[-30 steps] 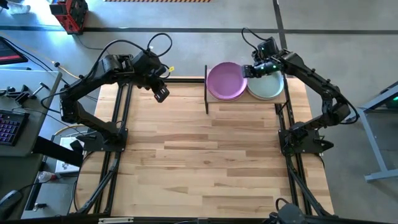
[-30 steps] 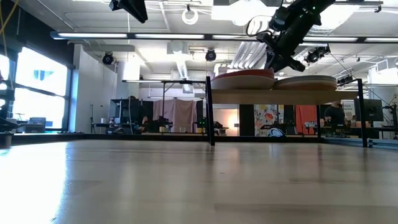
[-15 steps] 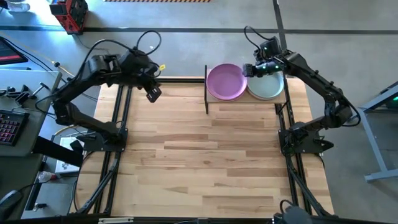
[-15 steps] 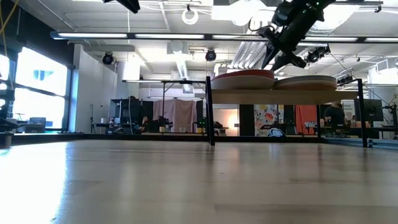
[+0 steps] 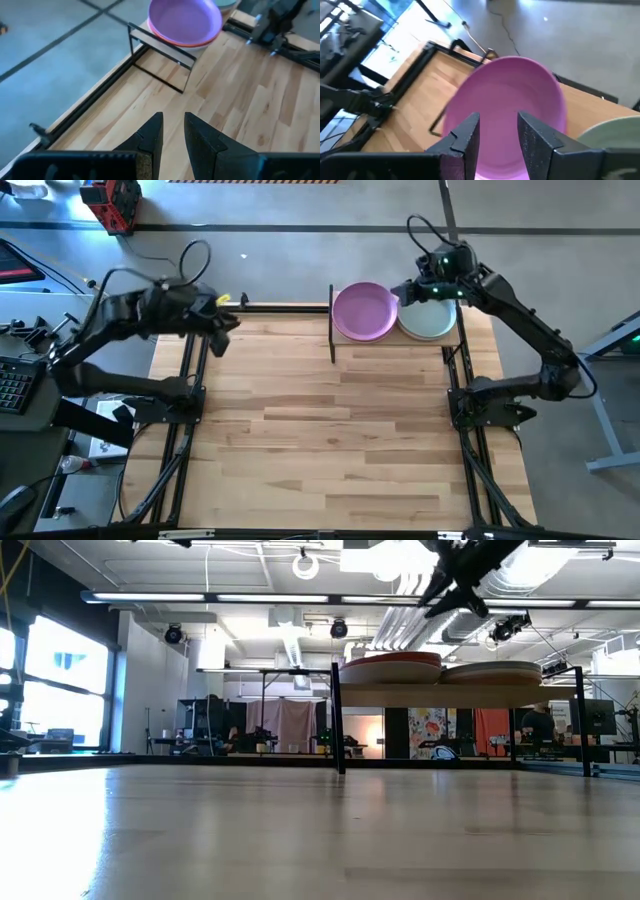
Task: Place and stack plates onto a shelf
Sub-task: Return to Home Position
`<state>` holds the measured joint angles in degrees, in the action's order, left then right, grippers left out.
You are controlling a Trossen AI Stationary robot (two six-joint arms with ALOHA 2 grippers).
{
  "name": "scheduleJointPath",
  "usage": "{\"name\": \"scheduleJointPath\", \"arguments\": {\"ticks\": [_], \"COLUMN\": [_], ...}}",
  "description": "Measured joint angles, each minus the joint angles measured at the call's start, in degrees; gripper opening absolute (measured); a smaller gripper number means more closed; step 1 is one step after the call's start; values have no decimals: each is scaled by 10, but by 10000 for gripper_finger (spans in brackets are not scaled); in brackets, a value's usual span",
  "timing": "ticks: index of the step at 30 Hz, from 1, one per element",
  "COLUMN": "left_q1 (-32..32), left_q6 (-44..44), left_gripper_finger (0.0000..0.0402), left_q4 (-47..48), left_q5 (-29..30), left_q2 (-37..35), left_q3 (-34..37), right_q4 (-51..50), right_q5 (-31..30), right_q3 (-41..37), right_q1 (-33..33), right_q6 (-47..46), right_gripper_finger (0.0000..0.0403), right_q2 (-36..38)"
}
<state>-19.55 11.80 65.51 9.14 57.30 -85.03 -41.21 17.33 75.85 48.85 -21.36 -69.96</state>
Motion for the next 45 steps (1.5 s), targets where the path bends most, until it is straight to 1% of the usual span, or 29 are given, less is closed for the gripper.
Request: {"name": "scheduleJointPath", "arguments": {"ticks": [4,9,12,14,17,19,22,27,31,35,38,45], "left_q1": [14,20,22,22,22,22,22,22,22,22,22,21], "left_q6": [-8,32,44,44,38,36,36,17,-18,-24,-24,-46], "left_gripper_finger": [67,67,67,67,67,67,67,67,67,67,67,67], "left_q4": [-66,-140,-203,-256,-340,-389,-433,-486,-521,-535,-535,-539], "left_q5": [-8,-29,-31,-31,-30,-31,-31,-31,-57,-68,-77,-87], "left_q2": [-85,-193,-258,-302,-367,-406,-453,-502,-525,-544,-558,-571], "left_q3": [117,249,328,385,472,525,588,657,703,738,757,787], "right_q4": [10,22,29,29,29,29,29,29,14,2,3,3], "right_q5": [-6,-7,-9,-25,-51,-56,-58,-58,-37,-38,-59,-138], "right_q3": [0,0,0,0,0,0,0,0,0,0,0,0], "right_q1": [-33,-80,-106,-124,-154,-170,-191,-222,-240,-268,-292,-347], "right_q6": [-2,-40,-56,-58,-100,-132,-158,-174,-185,-217,-217,-202], "right_gripper_finger": [113,113,113,113,113,113,113,113,113,113,113,113], "right_q2": [27,58,70,75,83,86,86,86,86,86,86,88]}}
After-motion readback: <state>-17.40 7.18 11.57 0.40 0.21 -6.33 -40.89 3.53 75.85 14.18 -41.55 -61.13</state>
